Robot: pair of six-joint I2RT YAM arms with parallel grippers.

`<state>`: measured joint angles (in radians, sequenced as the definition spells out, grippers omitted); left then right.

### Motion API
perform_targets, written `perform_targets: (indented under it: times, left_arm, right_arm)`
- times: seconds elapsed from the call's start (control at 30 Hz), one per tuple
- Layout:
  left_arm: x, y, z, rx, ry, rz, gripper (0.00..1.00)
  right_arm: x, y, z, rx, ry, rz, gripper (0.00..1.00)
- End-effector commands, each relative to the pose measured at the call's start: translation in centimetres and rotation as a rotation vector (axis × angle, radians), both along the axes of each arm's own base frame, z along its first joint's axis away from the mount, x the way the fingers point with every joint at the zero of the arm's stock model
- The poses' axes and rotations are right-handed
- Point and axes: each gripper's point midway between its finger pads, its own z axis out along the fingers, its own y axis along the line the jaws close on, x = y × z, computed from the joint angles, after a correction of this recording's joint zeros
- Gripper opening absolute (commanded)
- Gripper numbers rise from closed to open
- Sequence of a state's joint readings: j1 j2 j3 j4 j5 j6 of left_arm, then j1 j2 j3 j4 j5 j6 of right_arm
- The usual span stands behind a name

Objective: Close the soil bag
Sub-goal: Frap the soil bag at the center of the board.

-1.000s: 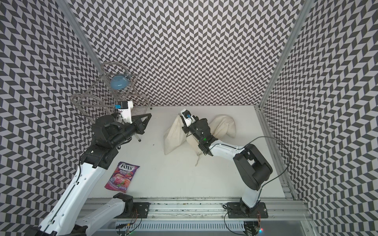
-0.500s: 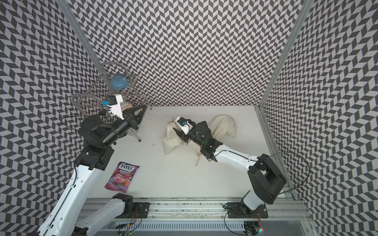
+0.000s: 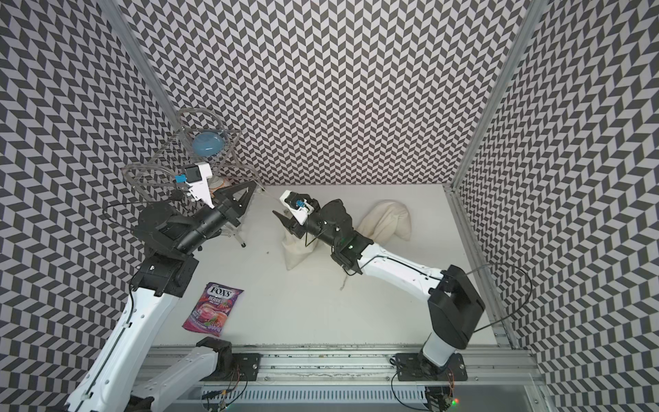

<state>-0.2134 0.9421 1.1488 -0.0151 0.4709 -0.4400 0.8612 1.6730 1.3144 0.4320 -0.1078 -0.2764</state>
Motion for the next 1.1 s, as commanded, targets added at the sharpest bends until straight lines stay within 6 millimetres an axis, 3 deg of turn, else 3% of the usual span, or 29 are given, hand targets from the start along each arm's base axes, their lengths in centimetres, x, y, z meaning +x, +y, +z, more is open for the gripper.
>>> perform_targets:
  times: [0.0, 0.07, 0.17, 0.3, 0.4, 0.47, 0.53, 0.73, 0.8, 0.87, 1.07]
  left_arm:
    - [-1.8, 0.4, 3.5, -0.020, -0.105, -0.006, 0.00]
    - [-1.9, 0.6, 4.0, -0.018, -0.107, 0.006, 0.00]
    - [-2.2, 1.5, 4.9, -0.016, -0.114, 0.061, 0.00]
    - [-2.9, 3.0, 6.9, -0.005, -0.143, 0.149, 0.00]
    - [-3.8, 3.6, 8.4, -0.024, -0.187, 0.177, 0.00]
    - [-4.1, 3.9, 9.4, -0.031, -0.205, 0.189, 0.00]
    - [-4.4, 4.0, 10.6, -0.038, -0.225, 0.189, 0.00]
    - [-5.9, 3.8, 15.1, -0.064, -0.307, 0.162, 0.00]
    - [-6.2, 3.7, 15.7, -0.066, -0.323, 0.149, 0.00]
    - [-6.1, 3.8, 15.4, -0.067, -0.321, 0.160, 0.00]
    - [-4.9, 4.1, 12.2, -0.067, -0.262, 0.188, 0.00]
  right_arm:
    - [1.7, 0.8, -2.4, -0.039, 0.069, -0.057, 0.49]
    - [3.7, 0.0, -4.6, -0.073, 0.102, -0.165, 0.34]
    - [6.6, -2.3, -9.4, -0.207, 0.144, -0.326, 0.26]
    - [10.1, -8.2, -16.0, -0.358, 0.242, -0.530, 0.19]
    - [11.8, -12.4, -18.8, -0.391, 0.299, -0.623, 0.17]
    - [12.6, -14.5, -19.3, -0.376, 0.328, -0.666, 0.16]
    - [13.0, -16.0, -18.4, -0.354, 0.330, -0.699, 0.16]
    - [12.5, -18.6, -11.2, -0.249, 0.235, -0.789, 0.18]
    - [12.4, -19.2, -10.6, -0.223, 0.230, -0.793, 0.19]
    - [12.7, -19.6, -11.9, -0.229, 0.251, -0.795, 0.20]
    - [12.9, -19.9, -21.8, -0.357, 0.398, -0.778, 0.20]
